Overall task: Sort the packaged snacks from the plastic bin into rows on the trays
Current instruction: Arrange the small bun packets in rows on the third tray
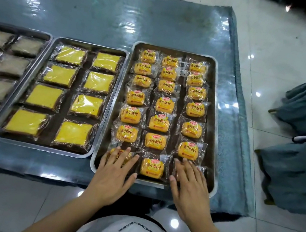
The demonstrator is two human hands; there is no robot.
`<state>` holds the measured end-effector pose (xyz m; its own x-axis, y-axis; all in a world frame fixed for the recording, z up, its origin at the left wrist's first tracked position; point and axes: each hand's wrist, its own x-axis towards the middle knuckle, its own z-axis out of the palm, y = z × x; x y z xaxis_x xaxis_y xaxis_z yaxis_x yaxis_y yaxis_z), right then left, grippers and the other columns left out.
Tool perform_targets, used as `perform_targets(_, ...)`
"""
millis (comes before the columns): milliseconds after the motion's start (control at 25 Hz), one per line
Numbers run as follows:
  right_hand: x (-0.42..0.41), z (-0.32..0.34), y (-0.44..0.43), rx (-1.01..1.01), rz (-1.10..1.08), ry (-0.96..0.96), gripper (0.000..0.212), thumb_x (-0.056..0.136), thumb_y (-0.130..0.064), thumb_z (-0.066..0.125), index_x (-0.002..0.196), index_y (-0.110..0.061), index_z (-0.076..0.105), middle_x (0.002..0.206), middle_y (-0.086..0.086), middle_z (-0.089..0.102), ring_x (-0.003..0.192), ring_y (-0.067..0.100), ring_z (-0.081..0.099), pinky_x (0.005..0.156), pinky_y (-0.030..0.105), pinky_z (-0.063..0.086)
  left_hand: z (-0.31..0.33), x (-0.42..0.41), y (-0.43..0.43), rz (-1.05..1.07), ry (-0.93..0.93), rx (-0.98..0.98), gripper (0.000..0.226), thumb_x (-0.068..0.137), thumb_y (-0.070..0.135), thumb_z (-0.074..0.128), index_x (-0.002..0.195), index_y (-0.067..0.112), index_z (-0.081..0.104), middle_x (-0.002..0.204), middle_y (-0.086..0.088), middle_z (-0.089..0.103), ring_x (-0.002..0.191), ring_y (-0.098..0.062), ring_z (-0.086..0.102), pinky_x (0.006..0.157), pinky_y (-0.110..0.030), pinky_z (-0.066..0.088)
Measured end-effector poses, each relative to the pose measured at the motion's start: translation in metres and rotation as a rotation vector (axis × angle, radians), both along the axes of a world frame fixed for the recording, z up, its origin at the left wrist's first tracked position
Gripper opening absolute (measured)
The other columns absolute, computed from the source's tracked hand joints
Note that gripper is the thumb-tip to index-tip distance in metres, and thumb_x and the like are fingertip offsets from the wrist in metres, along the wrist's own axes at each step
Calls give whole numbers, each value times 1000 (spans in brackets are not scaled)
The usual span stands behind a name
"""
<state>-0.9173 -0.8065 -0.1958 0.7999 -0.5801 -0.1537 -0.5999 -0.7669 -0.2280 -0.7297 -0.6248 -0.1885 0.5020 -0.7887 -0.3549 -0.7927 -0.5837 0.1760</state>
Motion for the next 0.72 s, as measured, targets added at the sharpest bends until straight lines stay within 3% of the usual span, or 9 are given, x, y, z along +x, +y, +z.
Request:
perform_targets(320, 88, 5, -90, -52, -82, 22, 60, 104, -51, 31, 158, -27, 22, 163, 8, 29, 150, 27, 25, 124, 45, 14, 6, 33, -45, 60, -15, -105, 69, 95, 62, 3, 157, 36, 18, 166, 1, 16, 154, -26, 7, 125, -47, 8)
perform_targets(480, 113, -1, -119, -14, -112, 92, 62, 104, -54, 24, 160, -29, 15, 166, 5, 21, 152, 28, 20, 125, 48, 10, -1, 50, -48, 105, 27, -52, 58, 101, 58, 18, 156, 37, 21, 167, 2, 13, 154, -25, 4, 124, -47, 7)
perform_targets(640, 134, 2, -125, -51, -138, 45, 59, 104, -50, 30, 156, -23, 31, 159, 7, 37, 145, 30, 34, 122, 51, 22, 4, 57, -52, 99, -8, -98, 53, 100, 53, 23, 148, 34, 36, 158, 2, 32, 146, -23, 24, 120, -47, 19)
perform_targets(720, 154, 8, -122, -32, -71, 21, 58, 105, -49, 31, 156, -21, 30, 159, 7, 35, 146, 30, 31, 120, 49, 21, 8, 65, -62, 105, -19, -156, 48, 101, 49, 30, 145, 32, 39, 152, 2, 39, 140, -22, 31, 118, -45, 23)
